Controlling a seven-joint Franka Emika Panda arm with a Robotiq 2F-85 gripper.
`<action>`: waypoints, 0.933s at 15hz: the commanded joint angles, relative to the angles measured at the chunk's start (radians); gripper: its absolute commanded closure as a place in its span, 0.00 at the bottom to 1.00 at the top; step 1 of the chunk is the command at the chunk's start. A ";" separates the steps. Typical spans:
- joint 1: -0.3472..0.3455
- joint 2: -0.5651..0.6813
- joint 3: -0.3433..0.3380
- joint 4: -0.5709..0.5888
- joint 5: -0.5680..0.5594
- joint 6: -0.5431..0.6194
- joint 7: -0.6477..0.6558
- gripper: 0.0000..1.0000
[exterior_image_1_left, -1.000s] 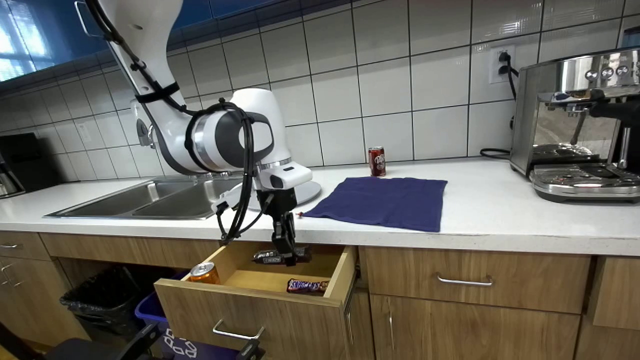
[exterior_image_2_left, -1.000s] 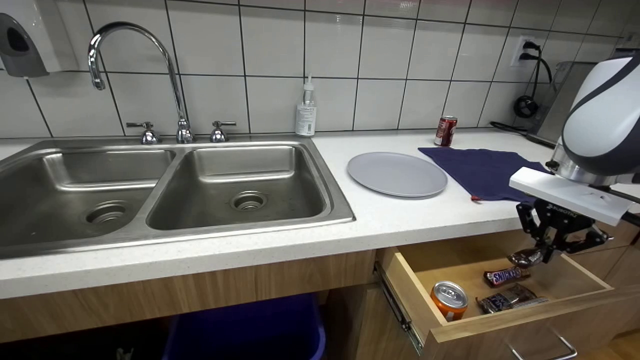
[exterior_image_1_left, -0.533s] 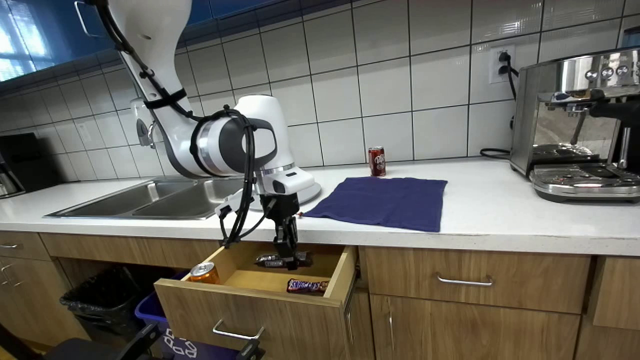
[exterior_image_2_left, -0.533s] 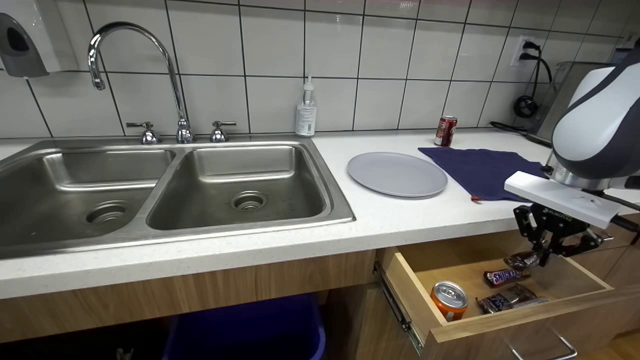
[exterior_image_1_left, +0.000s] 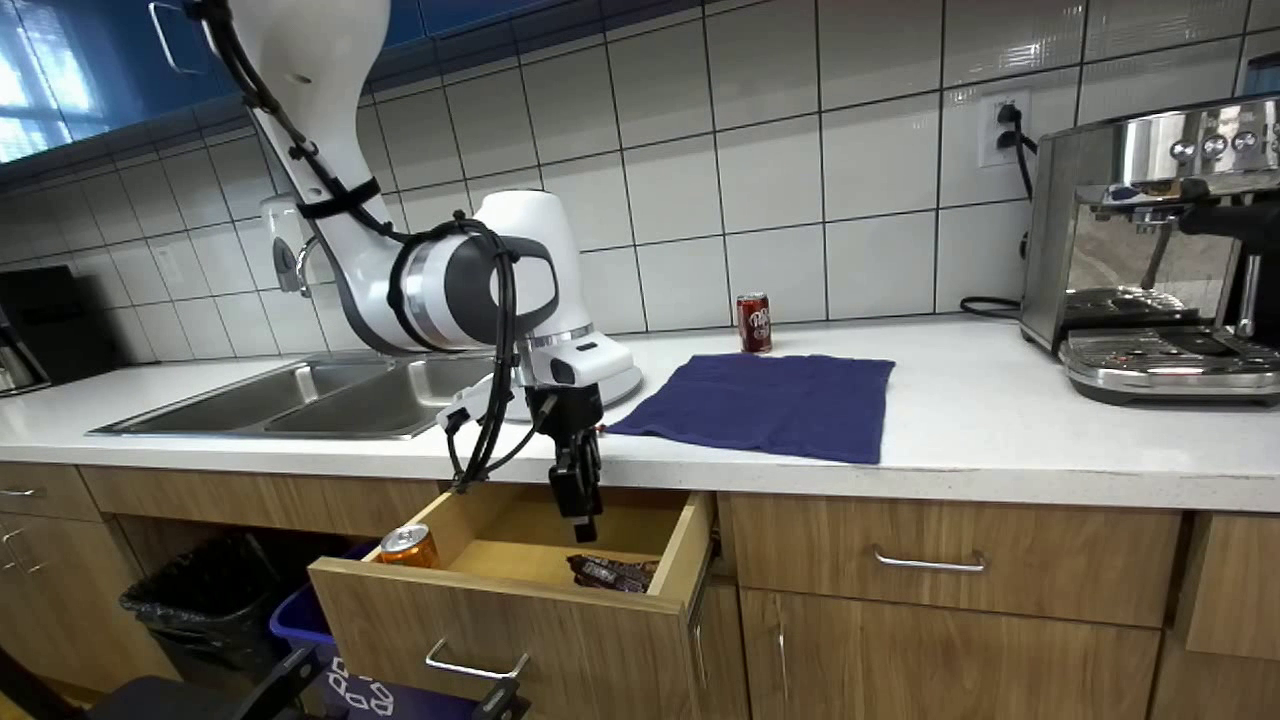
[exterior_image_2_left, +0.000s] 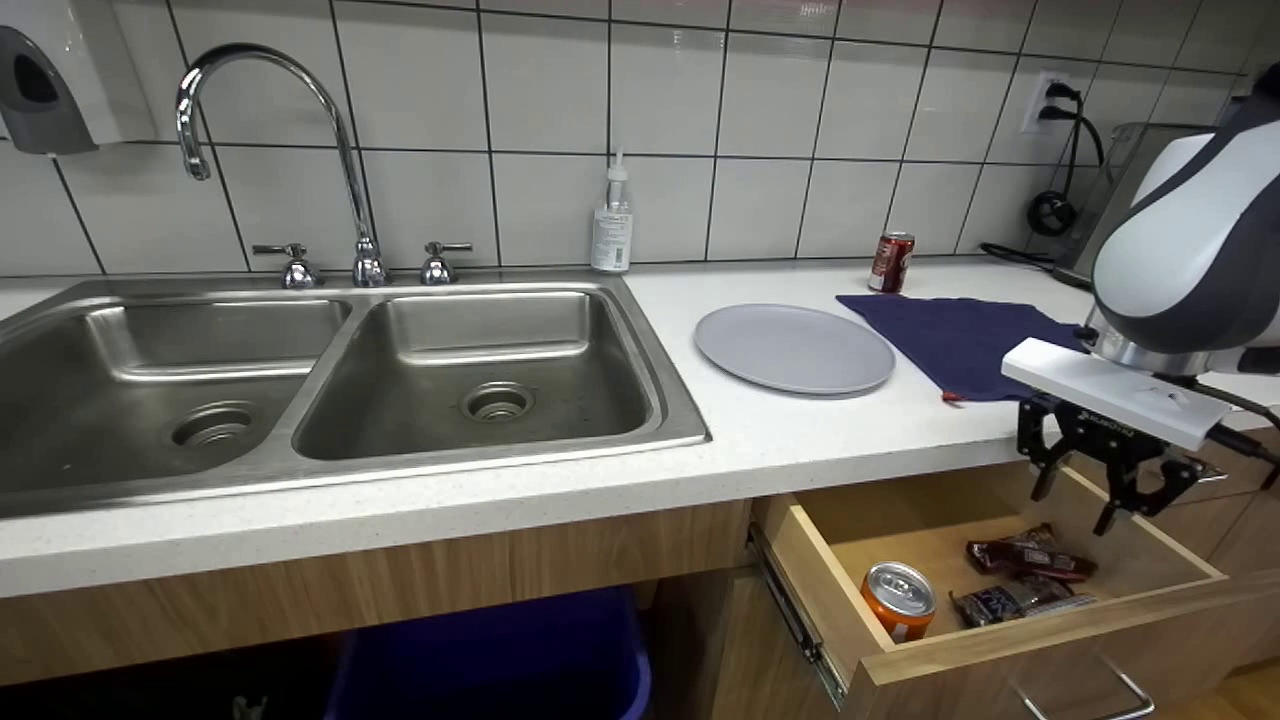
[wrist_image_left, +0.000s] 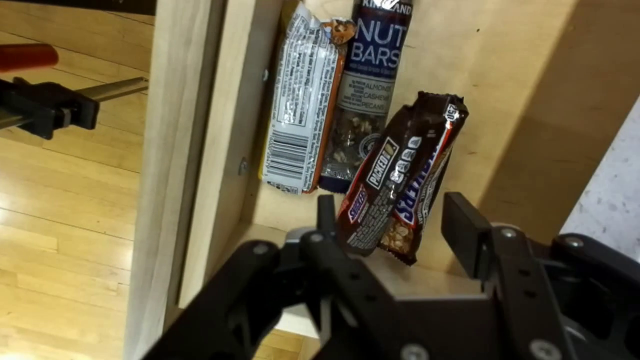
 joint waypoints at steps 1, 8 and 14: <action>-0.009 -0.037 0.021 -0.004 0.015 -0.041 -0.026 0.11; -0.003 -0.097 0.038 -0.050 -0.010 -0.077 -0.062 0.00; -0.017 -0.155 0.048 -0.069 -0.051 -0.167 -0.148 0.00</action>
